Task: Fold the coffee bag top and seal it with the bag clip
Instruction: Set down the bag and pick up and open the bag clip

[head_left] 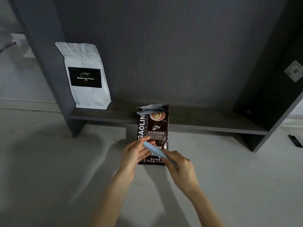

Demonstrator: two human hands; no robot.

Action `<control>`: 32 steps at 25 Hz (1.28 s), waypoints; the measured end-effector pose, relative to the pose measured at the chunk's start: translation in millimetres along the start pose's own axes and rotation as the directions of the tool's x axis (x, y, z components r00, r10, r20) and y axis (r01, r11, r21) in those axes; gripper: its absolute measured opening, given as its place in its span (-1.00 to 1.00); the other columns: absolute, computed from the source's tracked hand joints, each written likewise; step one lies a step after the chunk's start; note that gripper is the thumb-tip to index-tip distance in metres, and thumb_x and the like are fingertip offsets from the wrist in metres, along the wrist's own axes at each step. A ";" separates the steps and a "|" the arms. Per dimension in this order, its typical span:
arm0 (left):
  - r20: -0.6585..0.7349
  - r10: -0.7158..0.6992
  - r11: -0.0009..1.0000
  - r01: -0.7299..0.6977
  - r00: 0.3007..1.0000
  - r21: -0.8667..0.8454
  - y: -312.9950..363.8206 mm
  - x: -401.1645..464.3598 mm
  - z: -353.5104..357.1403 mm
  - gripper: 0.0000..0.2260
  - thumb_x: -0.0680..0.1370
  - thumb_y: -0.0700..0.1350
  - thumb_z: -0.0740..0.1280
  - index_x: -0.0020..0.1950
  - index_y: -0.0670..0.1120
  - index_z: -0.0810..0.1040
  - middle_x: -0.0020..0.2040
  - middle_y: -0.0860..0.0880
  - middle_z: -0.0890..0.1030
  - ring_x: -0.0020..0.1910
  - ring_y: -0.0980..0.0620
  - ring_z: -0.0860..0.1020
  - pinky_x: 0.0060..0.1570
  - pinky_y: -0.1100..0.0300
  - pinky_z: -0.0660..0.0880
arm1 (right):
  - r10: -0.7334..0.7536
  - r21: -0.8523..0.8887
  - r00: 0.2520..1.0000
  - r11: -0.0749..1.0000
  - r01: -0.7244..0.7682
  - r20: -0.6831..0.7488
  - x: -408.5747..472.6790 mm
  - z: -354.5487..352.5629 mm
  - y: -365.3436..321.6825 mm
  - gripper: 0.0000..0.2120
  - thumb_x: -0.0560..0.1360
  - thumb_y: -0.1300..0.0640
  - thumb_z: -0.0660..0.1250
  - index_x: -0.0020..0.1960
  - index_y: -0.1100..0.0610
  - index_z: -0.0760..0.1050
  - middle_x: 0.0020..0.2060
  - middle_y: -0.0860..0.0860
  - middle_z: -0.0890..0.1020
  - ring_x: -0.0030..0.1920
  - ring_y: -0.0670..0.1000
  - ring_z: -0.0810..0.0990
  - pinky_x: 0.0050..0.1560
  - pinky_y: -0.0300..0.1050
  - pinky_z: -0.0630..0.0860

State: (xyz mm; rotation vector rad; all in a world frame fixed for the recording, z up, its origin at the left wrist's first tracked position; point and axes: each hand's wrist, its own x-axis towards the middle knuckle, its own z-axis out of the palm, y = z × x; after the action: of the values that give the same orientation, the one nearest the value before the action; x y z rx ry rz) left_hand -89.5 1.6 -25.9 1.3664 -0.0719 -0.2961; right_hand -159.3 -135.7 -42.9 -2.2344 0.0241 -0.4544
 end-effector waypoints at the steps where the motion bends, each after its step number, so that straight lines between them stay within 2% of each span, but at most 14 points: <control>1: 0.011 -0.016 1.000 0.017 1.000 -0.014 0.3 1.0 -0.2 -0.77 0.56 -0.06 0.11 -0.05 0.02 0.57 -0.10 0.02 0.68 -0.10 0.13 0.65 -0.21 0.34 0.55 | -0.007 -0.024 1.000 1.000 0.007 -0.010 -0.1 0.7 1.7 -0.71 0.46 0.05 0.22 0.16 -0.03 0.50 -0.24 -0.03 0.56 -0.28 -0.04 0.50 -0.30 -0.39 0.32; 3: 0.026 -0.046 0.998 0.047 0.999 -0.049 0.9 2.0 0.6 -0.76 0.56 -0.06 0.10 -0.06 0.01 0.57 -0.17 0.06 0.70 -0.12 0.13 0.65 -0.21 0.33 0.55 | -0.025 -0.065 1.000 0.998 0.025 -0.008 0.1 -1.3 4.2 -0.67 0.44 -0.02 0.16 0.17 -0.05 0.49 -0.21 -0.01 0.58 -0.22 -0.02 0.49 -0.30 -0.34 0.34; 6: 0.059 -0.048 0.995 0.053 0.997 -0.087 3.7 2.5 5.2 -0.76 0.56 -0.06 0.10 -0.04 -0.01 0.56 -0.19 0.07 0.71 -0.11 0.13 0.65 -0.12 0.24 0.51 | -0.038 -0.045 0.999 0.998 0.038 -0.001 2.4 -8.9 1.9 -0.68 0.44 -0.02 0.20 0.16 -0.02 0.50 -0.27 -0.12 0.51 -0.27 -0.19 0.48 -0.31 -0.45 0.33; 9: 0.071 -0.032 0.986 0.043 0.997 -0.161 6.9 2.1 7.2 -0.77 0.56 -0.05 0.10 -0.03 0.00 0.56 -0.13 0.07 0.69 -0.07 0.13 0.64 -0.08 0.20 0.49 | 0.042 0.136 0.999 0.990 -0.044 0.020 5.4 -15.8 -1.3 -0.76 0.43 0.17 0.34 0.09 0.01 0.55 -0.29 -0.11 0.56 -0.26 -0.19 0.54 -0.28 -0.47 0.37; 11: 0.067 -0.010 0.975 0.025 0.998 -0.221 9.2 3.0 2.4 -0.78 0.55 -0.04 0.10 -0.02 0.02 0.55 -0.09 0.07 0.68 -0.05 0.15 0.63 -0.06 0.20 0.48 | 0.116 0.228 0.991 0.965 -0.128 0.068 3.9 -18.5 -3.5 -0.79 0.41 0.18 0.35 0.01 -0.02 0.57 -0.31 -0.06 0.62 -0.31 -0.15 0.59 -0.28 -0.42 0.42; 13: 0.070 -0.007 0.967 0.025 0.998 -0.255 11.7 4.4 -4.3 -0.78 0.55 -0.03 0.10 0.00 0.04 0.53 -0.07 0.09 0.67 -0.06 0.17 0.63 -0.06 0.22 0.47 | 0.168 0.288 0.980 0.938 -0.192 0.107 2.2 -21.9 -3.5 -0.83 0.42 0.18 0.34 -0.02 -0.01 0.57 -0.31 -0.05 0.65 -0.34 -0.14 0.61 -0.28 -0.25 0.49; 15: 0.092 -0.010 0.968 0.033 0.996 -0.250 11.7 4.6 -8.7 -0.78 0.54 -0.02 0.10 0.02 0.05 0.53 -0.11 0.13 0.69 -0.07 0.18 0.63 -0.05 0.21 0.47 | 0.183 0.367 0.974 0.904 -0.219 0.132 1.2 -27.9 -3.0 -0.82 0.42 0.22 0.33 -0.02 0.03 0.58 -0.29 -0.03 0.66 -0.34 -0.12 0.61 -0.33 -0.25 0.51; 18: 0.100 -0.002 0.977 0.024 0.995 -0.212 8.9 3.7 -11.4 -0.78 0.55 -0.03 0.08 0.02 0.07 0.51 -0.17 0.20 0.70 -0.11 0.24 0.63 -0.08 0.25 0.52 | 0.172 0.466 0.974 0.856 -0.224 0.150 1.1 -35.8 -7.9 -0.82 0.43 0.28 0.32 -0.05 0.07 0.60 -0.37 -0.06 0.65 -0.36 -0.14 0.60 -0.38 -0.33 0.49; 22: -0.002 0.042 0.995 -0.042 0.999 -0.091 11.7 5.1 -17.9 -0.83 0.53 -0.05 0.17 -0.05 0.08 0.56 -0.16 0.18 0.67 -0.18 0.25 0.63 -0.13 0.31 0.52 | 0.198 0.533 0.960 0.800 -0.275 0.198 0.5 -42.8 -10.8 -0.83 0.45 0.30 0.27 -0.05 0.12 0.58 -0.40 -0.11 0.67 -0.28 -0.13 0.64 -0.29 -0.31 0.56; 25: -0.074 0.101 0.994 -0.098 0.992 0.048 13.9 4.8 -26.2 -0.86 0.50 -0.05 0.24 -0.03 0.05 0.58 -0.19 0.14 0.66 -0.26 0.27 0.63 -0.27 0.45 0.53 | 0.211 0.529 0.958 0.800 -0.283 0.194 1.2 -47.6 -8.4 -0.84 0.46 0.31 0.26 -0.07 0.15 0.58 -0.39 -0.08 0.68 -0.24 -0.10 0.66 -0.24 -0.30 0.59; 28: -0.093 0.142 0.986 -0.132 0.986 0.102 14.7 4.5 -29.8 -0.90 0.47 -0.04 0.28 -0.12 0.10 0.59 -0.35 0.20 0.67 -0.29 0.27 0.61 -0.28 0.46 0.53 | 0.217 0.522 0.959 0.805 -0.283 0.184 3.0 -50.8 -8.3 -0.83 0.45 0.32 0.27 -0.13 0.12 0.58 -0.40 -0.07 0.68 -0.24 -0.09 0.66 -0.24 -0.29 0.59; 32: -0.098 0.199 0.971 -0.182 0.975 0.155 17.0 7.8 -28.4 -0.91 0.46 -0.11 0.31 -0.13 0.03 0.60 -0.41 0.27 0.65 -0.34 0.31 0.59 -0.30 0.48 0.51 | 0.191 0.494 0.970 0.835 -0.241 0.151 9.1 -56.8 -11.0 -0.83 0.44 0.32 0.28 -0.16 0.09 0.57 -0.38 -0.11 0.68 -0.25 -0.14 0.66 -0.24 -0.34 0.57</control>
State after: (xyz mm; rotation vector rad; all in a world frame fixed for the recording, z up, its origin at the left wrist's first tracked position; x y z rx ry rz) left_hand -72.8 29.6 -16.2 1.5062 -0.1318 -0.0518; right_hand -171.1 -172.1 1.5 -1.6986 0.0950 -0.1958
